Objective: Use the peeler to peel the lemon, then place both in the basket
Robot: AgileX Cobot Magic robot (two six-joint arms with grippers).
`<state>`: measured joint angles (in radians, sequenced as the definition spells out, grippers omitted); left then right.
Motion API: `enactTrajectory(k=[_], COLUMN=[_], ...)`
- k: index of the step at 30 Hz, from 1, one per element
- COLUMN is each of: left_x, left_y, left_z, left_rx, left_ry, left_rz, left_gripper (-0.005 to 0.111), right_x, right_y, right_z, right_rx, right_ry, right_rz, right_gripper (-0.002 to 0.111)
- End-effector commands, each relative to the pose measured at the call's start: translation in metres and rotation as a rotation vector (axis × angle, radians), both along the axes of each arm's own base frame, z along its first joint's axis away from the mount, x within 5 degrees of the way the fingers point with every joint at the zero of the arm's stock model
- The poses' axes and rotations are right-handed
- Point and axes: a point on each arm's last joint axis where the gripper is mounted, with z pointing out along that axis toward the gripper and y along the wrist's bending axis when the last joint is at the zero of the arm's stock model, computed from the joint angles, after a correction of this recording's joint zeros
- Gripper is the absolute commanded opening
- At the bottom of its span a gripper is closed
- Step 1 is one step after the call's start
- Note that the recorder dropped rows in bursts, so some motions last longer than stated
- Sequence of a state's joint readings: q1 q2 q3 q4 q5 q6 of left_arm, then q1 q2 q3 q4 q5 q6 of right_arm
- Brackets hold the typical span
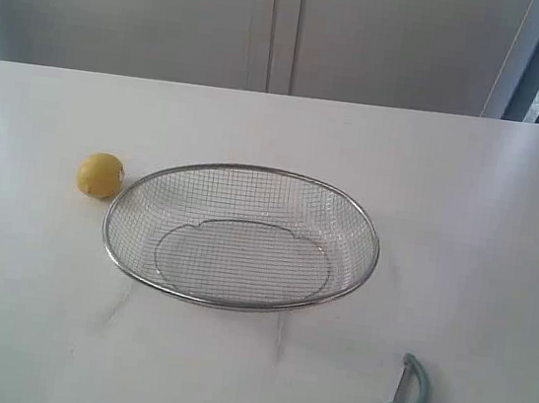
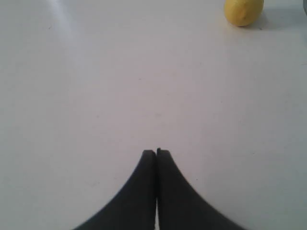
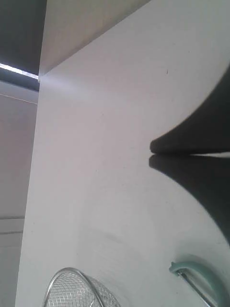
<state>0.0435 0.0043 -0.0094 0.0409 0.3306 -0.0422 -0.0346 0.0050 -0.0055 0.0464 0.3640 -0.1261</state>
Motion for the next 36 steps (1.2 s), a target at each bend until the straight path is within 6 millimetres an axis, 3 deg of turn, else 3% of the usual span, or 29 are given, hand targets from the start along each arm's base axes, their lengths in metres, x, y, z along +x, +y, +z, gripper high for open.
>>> enactTrajectory(k=[1, 19, 36], left_x=[0.0, 0.0, 0.0], left_y=[-0.001, -0.001, -0.001], left_z=[-0.003, -0.003, -0.003], left_rx=[-0.01, -0.01, -0.01], left_ry=[0.008, 0.008, 0.008], left_rz=[-0.009, -0.009, -0.009], left_gripper=[0.0, 0.0, 0.0], right_x=[0.0, 0.002, 0.001], right_y=[0.0, -0.002, -0.002], right_z=[0.0, 0.038, 0.042], right_rx=[-0.003, -0.016, -0.013], right_ry=[-0.016, -0.442, -0.481], right_rz=[0.005, -0.016, -0.018], right_gripper=[0.0, 0.0, 0.0])
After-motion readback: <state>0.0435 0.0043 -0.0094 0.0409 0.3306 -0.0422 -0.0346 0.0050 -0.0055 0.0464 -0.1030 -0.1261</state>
